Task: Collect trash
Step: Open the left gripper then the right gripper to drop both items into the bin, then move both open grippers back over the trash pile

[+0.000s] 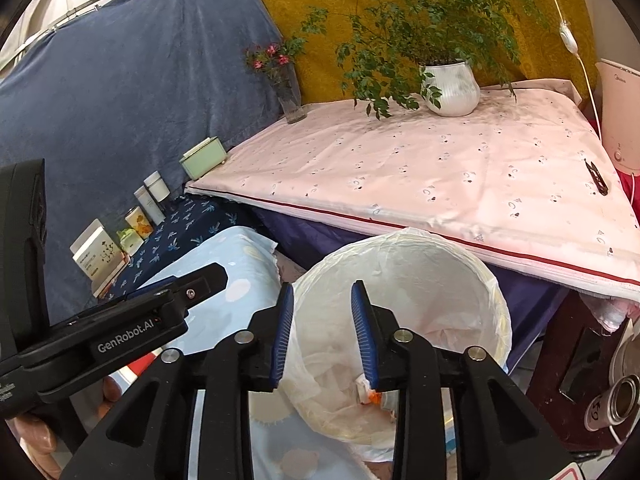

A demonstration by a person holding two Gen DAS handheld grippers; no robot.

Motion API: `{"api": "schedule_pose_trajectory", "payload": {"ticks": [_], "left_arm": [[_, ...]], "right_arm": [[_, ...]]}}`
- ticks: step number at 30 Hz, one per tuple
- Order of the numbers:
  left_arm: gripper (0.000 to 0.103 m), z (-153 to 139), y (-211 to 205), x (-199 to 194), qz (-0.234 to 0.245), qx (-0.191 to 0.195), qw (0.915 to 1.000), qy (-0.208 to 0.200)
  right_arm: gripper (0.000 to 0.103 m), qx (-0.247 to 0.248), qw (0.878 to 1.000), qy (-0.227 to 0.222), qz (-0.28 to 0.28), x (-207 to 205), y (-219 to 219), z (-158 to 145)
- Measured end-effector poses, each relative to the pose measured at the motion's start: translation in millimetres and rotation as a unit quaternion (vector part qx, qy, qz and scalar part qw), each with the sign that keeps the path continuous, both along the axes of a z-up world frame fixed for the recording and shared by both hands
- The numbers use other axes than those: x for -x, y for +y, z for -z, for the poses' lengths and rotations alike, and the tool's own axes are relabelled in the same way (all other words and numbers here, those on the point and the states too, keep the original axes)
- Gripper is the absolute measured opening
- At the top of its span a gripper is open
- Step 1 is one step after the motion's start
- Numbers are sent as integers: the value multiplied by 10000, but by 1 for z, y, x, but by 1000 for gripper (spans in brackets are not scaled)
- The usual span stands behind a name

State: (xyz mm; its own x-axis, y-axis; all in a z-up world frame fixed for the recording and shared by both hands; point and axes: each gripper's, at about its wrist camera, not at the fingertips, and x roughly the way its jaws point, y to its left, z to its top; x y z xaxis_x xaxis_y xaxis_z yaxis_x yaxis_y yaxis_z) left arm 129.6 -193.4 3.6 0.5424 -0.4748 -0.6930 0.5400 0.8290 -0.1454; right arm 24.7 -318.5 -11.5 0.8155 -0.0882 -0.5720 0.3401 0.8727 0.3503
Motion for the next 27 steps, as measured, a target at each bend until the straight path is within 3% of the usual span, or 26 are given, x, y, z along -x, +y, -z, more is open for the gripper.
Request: {"api": "schedule_pose_trajectory", "payload": {"ticks": [3, 17, 20, 27], "left_arm": [[64, 0, 11, -1, -123, 34, 9999, -24], [64, 4, 90, -14, -811, 201, 9965, 96], [72, 6, 109, -16, -991, 221, 9948, 105], [73, 17, 165, -24, -1497, 225, 9883, 168]], "right_arm": [[33, 16, 10000, -15, -80, -1, 9, -3], [39, 187, 9980, 29, -599, -21, 70, -11], [39, 194, 9972, 41, -720, -25, 84, -12], [39, 234, 9936, 129, -1097, -37, 123, -11]]}}
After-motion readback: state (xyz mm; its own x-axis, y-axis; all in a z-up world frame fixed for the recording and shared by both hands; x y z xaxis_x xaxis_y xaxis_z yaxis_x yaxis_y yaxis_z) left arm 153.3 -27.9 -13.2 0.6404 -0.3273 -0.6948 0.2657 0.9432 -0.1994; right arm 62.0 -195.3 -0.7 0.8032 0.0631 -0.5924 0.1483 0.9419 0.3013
